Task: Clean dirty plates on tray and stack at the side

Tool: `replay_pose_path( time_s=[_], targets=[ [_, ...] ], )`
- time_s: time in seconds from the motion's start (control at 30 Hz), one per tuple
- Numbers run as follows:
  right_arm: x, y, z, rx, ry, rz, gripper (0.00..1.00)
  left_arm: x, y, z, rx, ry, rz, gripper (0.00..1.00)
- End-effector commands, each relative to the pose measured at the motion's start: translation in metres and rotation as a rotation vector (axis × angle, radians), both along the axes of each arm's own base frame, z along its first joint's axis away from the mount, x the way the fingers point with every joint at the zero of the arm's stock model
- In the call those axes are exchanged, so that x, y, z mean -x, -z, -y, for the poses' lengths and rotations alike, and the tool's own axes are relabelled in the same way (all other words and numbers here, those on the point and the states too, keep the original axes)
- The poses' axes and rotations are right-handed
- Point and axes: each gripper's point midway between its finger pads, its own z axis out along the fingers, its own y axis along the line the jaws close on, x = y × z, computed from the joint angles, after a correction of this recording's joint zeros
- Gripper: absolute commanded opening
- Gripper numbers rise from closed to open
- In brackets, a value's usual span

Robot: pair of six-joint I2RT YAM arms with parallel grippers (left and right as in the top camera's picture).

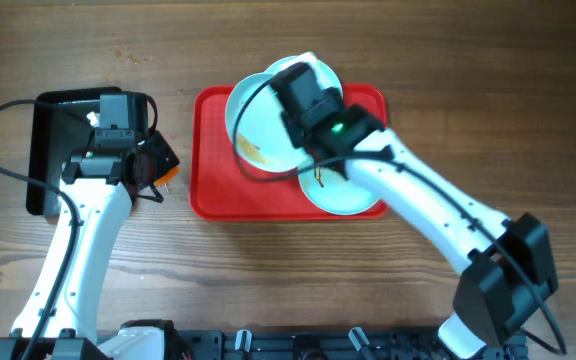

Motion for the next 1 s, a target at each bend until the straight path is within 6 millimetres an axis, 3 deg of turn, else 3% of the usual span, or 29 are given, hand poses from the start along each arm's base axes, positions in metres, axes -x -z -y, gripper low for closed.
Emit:
replay_pose_path(
  time_s=[0.0,0.27,0.4,0.77,0.97],
  targets=[
    [0.003,-0.030,-0.001,0.206,-0.004,0.165,0.04,0.002,-0.002,0.000,0.015,-0.013,0.010,0.04],
    [0.015,-0.044,-0.019,0.321,-0.069,0.242,0.04,0.002,-0.002,0.000,0.015,-0.013,0.010,0.04],
    [0.014,-0.050,-0.013,0.369,-0.049,0.269,0.04,0.002,-0.002,0.000,0.015,-0.013,0.009,0.04],
    [0.021,-0.053,-0.029,0.387,-0.112,0.289,0.04,0.002,-0.002,0.000,0.015,-0.013,0.008,0.04],
    [0.021,-0.084,-0.038,0.510,-0.114,0.417,0.04,0.002,-0.002,0.000,0.015,-0.013,0.008,0.04]
  ],
)
